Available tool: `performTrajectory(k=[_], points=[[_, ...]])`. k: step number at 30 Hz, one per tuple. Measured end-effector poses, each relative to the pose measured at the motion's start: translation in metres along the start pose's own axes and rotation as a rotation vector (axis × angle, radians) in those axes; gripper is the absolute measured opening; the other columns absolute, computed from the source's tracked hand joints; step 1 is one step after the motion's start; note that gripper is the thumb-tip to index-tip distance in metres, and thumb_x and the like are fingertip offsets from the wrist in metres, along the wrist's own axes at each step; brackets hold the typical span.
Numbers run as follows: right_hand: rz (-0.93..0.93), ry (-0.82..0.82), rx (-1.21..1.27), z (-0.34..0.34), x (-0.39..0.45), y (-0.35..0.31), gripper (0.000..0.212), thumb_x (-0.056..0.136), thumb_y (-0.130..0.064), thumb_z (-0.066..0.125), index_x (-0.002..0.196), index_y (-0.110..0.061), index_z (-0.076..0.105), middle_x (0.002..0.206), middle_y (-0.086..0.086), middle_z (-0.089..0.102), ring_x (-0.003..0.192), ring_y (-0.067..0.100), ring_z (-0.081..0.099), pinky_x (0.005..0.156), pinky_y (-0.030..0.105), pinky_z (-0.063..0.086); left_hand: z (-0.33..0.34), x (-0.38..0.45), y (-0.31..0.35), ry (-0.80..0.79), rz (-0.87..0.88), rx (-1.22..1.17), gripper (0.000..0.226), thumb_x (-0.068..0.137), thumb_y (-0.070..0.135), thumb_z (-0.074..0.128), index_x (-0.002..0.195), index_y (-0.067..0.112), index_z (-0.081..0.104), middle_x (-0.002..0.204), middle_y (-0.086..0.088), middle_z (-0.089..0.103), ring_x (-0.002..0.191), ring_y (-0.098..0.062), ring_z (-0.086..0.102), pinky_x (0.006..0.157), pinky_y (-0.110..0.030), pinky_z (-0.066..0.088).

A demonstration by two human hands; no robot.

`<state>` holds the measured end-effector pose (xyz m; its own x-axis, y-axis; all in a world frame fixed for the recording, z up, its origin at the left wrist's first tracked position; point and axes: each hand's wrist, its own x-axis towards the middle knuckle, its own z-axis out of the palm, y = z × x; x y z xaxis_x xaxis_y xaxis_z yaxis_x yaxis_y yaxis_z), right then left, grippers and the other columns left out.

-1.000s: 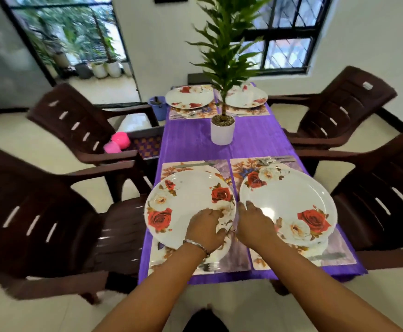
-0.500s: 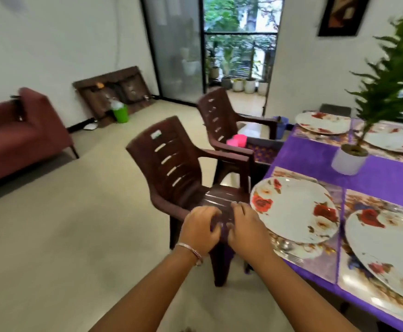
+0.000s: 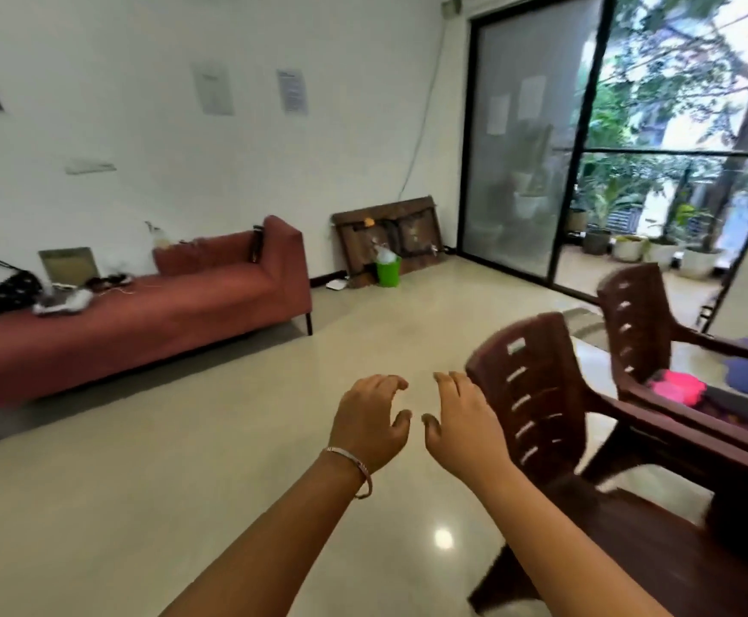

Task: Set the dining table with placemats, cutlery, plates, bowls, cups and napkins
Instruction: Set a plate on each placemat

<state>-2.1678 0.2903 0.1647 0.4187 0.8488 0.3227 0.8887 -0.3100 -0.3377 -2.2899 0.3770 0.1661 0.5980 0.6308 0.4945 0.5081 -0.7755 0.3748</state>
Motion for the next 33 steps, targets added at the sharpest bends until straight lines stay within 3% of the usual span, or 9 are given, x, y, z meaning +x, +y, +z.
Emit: performTrajectory(k=[4,7,12,23,33], points=[[0.031,0.013,0.065,0.037,0.093,-0.029,0.06,0.088,-0.027,0.058,0.142,-0.01,0.036,0.143,0.014,0.039,0.133,0.03,0.037,0.107,0.038,0.035,-0.008,0.072,-0.082,-0.032,-0.014,0.064,0.038,0.083,0.025,0.064,0.12,0.016,0.061,0.121,0.0,0.063,0.112,-0.02,0.056,0.096,-0.03,0.043],[0.049,0.015,0.069,0.045,0.128,-0.028,0.061,0.089,-0.027,0.058,0.142,-0.009,0.035,0.145,0.014,0.038,0.135,0.03,0.035,0.108,0.038,0.035,-0.004,0.107,-0.099,-0.042,0.022,0.085,0.037,0.084,0.026,0.063,0.12,0.017,0.06,0.122,0.001,0.062,0.113,-0.019,0.055,0.096,-0.031,0.044],[0.08,0.04,0.057,0.088,0.259,0.001,0.062,0.09,-0.028,0.057,0.144,-0.01,0.032,0.148,0.013,0.034,0.136,0.029,0.033,0.108,0.038,0.034,0.053,0.236,-0.155,-0.105,0.07,0.103,0.039,0.084,0.028,0.061,0.121,0.018,0.058,0.123,0.001,0.061,0.114,-0.02,0.054,0.098,-0.034,0.043],[0.143,0.059,-0.002,0.131,0.558,0.099,0.065,0.088,-0.032,0.059,0.143,-0.012,0.032,0.148,0.014,0.034,0.134,0.03,0.036,0.105,0.039,0.039,0.156,0.521,-0.224,-0.167,0.138,0.191,0.037,0.085,0.028,0.059,0.12,0.019,0.057,0.12,-0.001,0.06,0.108,-0.023,0.055,0.089,-0.034,0.045],[0.214,-0.021,-0.299,0.168,0.797,0.237,0.056,0.086,-0.029,0.061,0.134,-0.011,0.039,0.136,0.013,0.042,0.123,0.031,0.044,0.095,0.039,0.044,0.301,0.778,-0.26,-0.194,0.28,0.14,0.032,0.085,0.027,0.057,0.116,0.019,0.057,0.115,-0.003,0.061,0.106,-0.024,0.055,0.088,-0.036,0.045]])
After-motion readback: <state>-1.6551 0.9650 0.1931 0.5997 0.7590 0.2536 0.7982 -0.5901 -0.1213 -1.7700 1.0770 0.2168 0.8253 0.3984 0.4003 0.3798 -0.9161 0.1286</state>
